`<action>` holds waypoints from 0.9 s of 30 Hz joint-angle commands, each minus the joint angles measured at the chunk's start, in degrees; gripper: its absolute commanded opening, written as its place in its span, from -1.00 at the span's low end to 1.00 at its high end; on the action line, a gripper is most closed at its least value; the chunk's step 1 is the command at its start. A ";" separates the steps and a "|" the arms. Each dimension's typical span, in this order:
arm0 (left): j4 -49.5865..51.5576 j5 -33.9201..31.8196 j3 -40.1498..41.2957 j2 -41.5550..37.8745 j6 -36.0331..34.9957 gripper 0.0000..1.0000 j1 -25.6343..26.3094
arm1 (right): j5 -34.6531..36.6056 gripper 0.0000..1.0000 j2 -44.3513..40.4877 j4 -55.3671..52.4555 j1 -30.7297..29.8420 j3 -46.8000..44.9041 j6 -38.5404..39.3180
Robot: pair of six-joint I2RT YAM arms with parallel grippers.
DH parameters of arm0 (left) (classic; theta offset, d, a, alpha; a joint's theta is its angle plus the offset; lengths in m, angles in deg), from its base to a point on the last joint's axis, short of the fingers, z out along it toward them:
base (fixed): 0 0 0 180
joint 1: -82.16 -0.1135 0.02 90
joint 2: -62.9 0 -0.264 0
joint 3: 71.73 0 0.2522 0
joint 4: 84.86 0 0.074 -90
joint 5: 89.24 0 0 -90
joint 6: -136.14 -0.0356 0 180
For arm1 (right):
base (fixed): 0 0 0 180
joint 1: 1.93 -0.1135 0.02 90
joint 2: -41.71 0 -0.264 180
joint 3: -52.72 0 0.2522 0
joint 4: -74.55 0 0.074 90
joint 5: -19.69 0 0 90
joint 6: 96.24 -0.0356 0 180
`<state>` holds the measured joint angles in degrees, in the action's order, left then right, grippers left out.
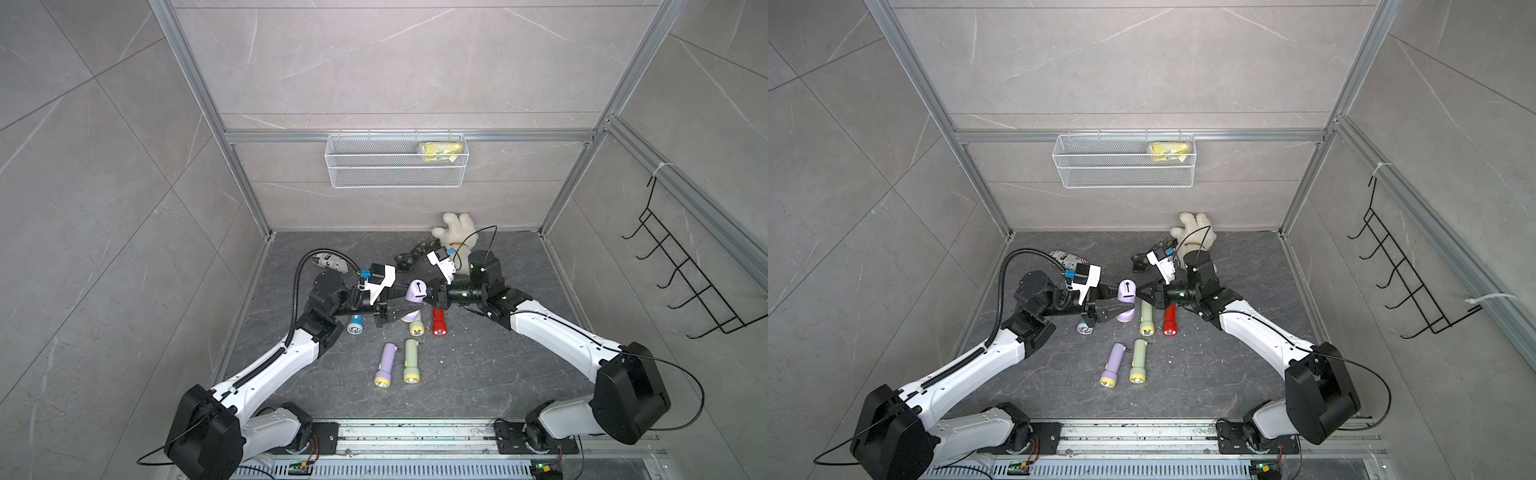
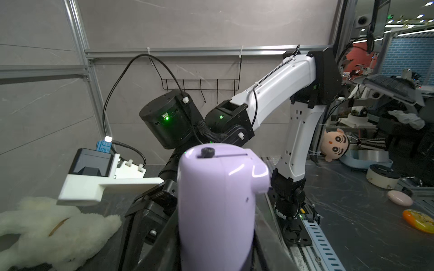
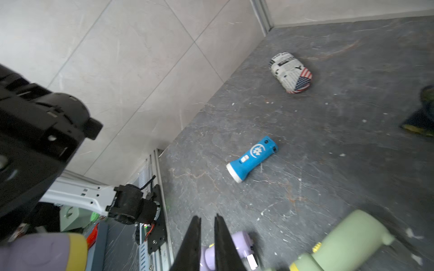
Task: Close the plug at the bottom of the flashlight
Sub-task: Close the plug of the flashlight, then place the flashlight at the center of the board.
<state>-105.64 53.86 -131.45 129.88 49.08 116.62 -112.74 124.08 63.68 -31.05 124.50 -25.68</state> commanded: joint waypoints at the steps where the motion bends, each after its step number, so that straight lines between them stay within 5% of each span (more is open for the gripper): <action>1: 6.33 -8.60 -2.01 -1.96 -8.88 -1.00 0.98 | 9.67 -0.62 -0.85 -7.50 0.00 2.36 3.05; 11: 15.42 -31.05 -2.73 -0.07 -12.75 -1.00 4.01 | 28.39 -0.35 -0.90 -15.83 0.03 3.65 2.88; 17: 36.61 -50.33 -11.24 5.27 1.69 -1.00 4.30 | 40.82 0.09 -2.39 -20.47 0.40 3.77 1.01; 27: 52.66 -60.84 -14.56 14.49 16.06 -1.00 4.22 | 44.75 0.99 -4.75 -18.50 1.31 0.32 0.06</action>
<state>-59.20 -1.87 -142.90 142.49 58.37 120.77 -70.21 120.52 45.63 -29.96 126.29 -24.98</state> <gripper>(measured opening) 0.392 0.987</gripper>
